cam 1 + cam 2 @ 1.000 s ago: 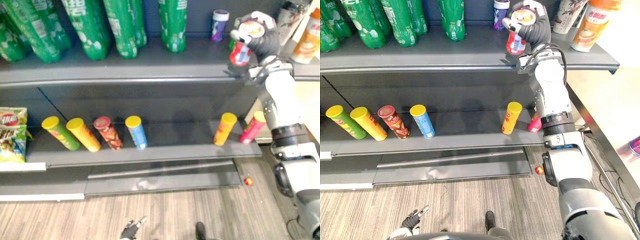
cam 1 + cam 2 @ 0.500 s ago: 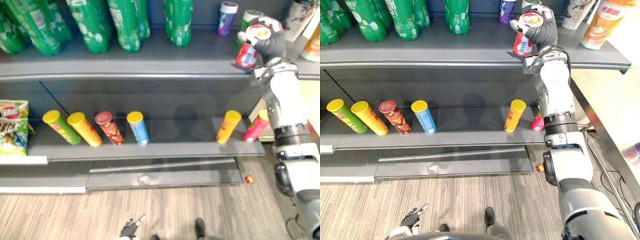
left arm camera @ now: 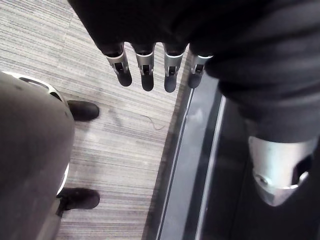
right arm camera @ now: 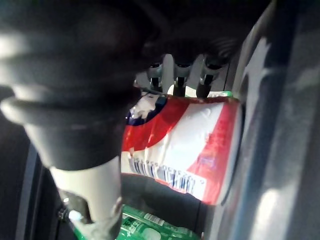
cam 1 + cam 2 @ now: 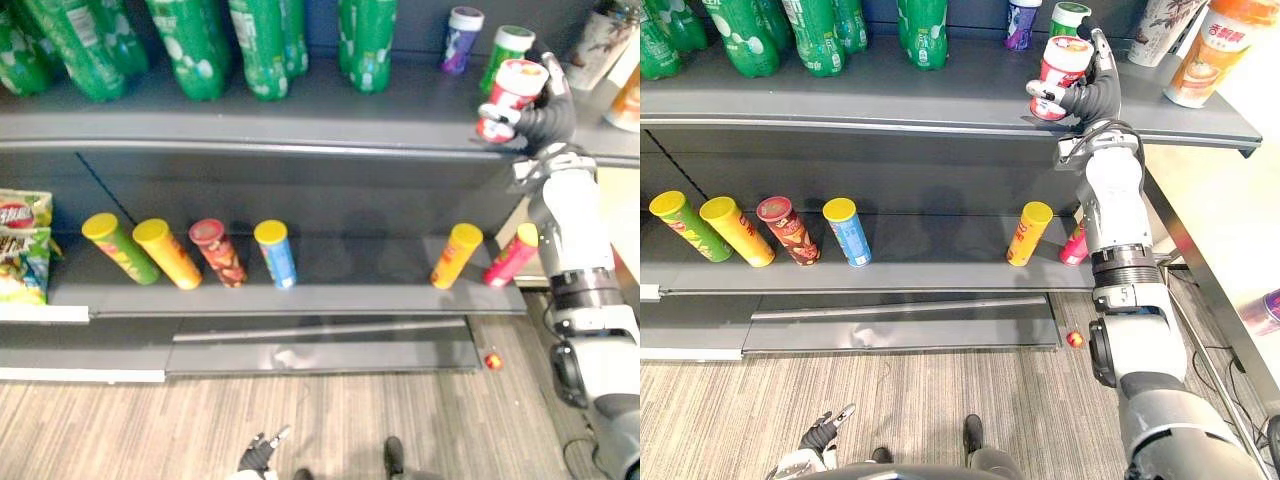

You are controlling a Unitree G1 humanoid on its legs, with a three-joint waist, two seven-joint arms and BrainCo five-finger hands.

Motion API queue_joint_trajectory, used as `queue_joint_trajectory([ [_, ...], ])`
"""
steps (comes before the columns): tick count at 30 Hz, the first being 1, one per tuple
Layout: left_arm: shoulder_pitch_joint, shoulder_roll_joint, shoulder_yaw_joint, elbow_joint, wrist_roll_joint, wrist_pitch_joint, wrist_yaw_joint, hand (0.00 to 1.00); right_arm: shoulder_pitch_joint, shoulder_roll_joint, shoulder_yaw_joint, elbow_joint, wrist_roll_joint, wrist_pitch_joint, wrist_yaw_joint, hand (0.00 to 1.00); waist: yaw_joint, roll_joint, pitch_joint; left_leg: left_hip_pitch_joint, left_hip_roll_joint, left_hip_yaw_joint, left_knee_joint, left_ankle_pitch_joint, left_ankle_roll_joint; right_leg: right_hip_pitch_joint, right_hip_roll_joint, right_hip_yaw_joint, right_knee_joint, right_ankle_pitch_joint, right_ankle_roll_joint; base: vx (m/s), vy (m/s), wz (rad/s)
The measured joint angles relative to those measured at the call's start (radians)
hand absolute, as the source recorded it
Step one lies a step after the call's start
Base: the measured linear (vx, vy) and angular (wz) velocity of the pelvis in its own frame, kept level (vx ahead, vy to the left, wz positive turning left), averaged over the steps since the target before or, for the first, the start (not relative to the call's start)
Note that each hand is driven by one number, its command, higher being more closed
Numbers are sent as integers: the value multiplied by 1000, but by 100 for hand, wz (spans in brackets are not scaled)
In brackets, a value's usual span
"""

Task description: Put the gum and the chips on the shelf.

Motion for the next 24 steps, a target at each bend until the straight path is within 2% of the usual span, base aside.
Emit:
queue_joint_trajectory([
  [6,0,-1,4,1,0,0,0,0,1,0,-14,-1,0,2,-23,0,-1,0,0,2,1,-15,0,2,1,0,1,-3,0,0,0,2,-7,3],
  [9,0,-1,5,1,0,0,1,0,1,-2,-69,-54,0,0,-57,0,-1,0,0,1,2,-22,0,6,1,1,1,-10,1,1,0,-1,-11,5],
  [13,0,-3,17,0,1,0,3,0,-24,-58,-79,-117,0,-6,-83,0,-3,0,-1,2,2,-27,0,9,2,4,-1,-18,2,1,0,-14,-8,4],
  [16,0,-3,26,1,1,0,4,0,-69,-90,-82,-144,1,-22,-106,0,-3,0,-1,2,3,-29,0,11,2,5,-1,-22,3,1,0,-6,-4,1],
  [18,0,-4,29,1,1,0,7,0,-81,-109,-88,-202,3,-50,-119,0,-3,0,-1,4,4,-32,0,13,1,9,0,-24,3,1,0,-17,-12,5],
  [24,0,-4,31,2,1,0,14,0,-80,-102,-87,-367,14,-104,-120,0,-4,0,-3,5,5,-30,0,13,1,13,0,-23,2,1,0,0,0,0],
])
